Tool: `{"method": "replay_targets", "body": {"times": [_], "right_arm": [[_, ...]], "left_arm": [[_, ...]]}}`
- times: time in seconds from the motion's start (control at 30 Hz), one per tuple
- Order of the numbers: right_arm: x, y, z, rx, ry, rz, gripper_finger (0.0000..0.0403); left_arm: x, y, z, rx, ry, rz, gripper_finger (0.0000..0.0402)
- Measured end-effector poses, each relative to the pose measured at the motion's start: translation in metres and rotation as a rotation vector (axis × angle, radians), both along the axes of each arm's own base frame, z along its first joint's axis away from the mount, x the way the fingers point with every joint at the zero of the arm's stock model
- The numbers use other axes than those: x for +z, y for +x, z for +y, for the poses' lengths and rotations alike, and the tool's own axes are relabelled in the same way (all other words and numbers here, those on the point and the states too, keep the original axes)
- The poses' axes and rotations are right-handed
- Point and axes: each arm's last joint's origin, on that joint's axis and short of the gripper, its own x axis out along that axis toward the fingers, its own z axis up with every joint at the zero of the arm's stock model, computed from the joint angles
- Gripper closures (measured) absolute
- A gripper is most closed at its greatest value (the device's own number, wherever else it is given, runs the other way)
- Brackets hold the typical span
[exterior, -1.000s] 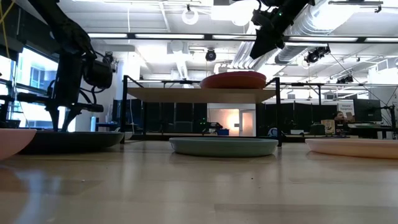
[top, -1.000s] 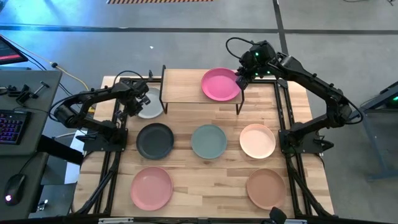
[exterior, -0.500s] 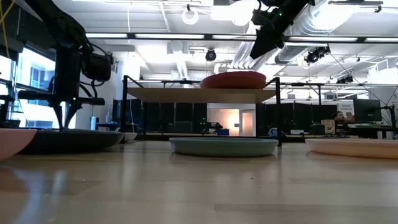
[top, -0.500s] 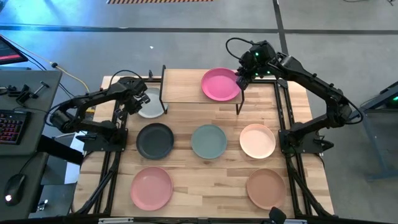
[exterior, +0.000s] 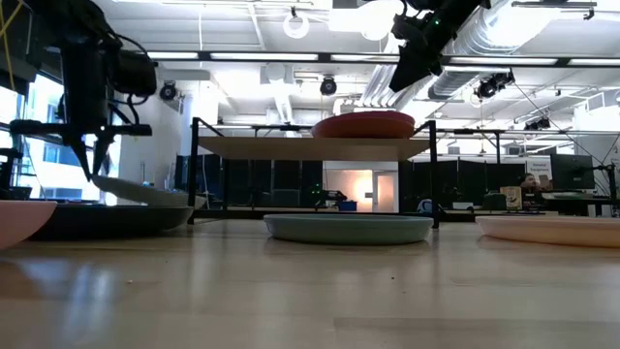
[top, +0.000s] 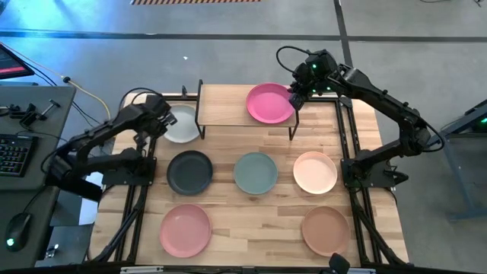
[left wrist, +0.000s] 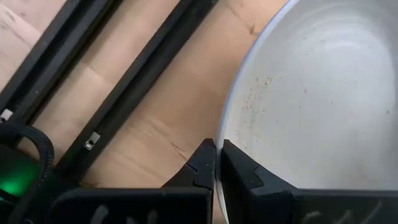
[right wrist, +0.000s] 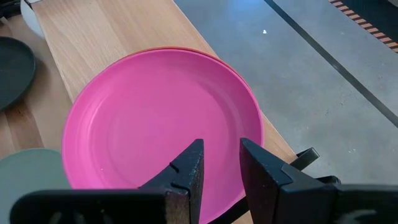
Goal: Place and stack plates onto a shelf
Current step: Stack the white plate on top of the pink plate on the shelf
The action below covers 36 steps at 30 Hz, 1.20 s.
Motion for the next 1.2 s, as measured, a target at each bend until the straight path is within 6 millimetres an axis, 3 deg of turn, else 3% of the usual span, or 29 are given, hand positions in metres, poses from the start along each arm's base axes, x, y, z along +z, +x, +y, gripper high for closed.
{"method": "replay_targets", "body": {"times": [0.57,0.9,1.2], "right_arm": [[0.0,0.0,0.0,-0.002,0.002,-0.001,0.032],[0.0,0.0,0.0,-0.003,0.002,-0.001,0.032],[0.0,0.0,0.0,-0.023,0.02,-0.014,0.032]], "left_arm": [[0.028,-0.021,-0.022,0.068,0.253,-0.031,0.0401],[0.037,-0.03,-0.028,0.155,0.387,-0.032,0.0401],[0.052,-0.031,-0.028,0.139,0.573,-0.136,0.0401]]}}
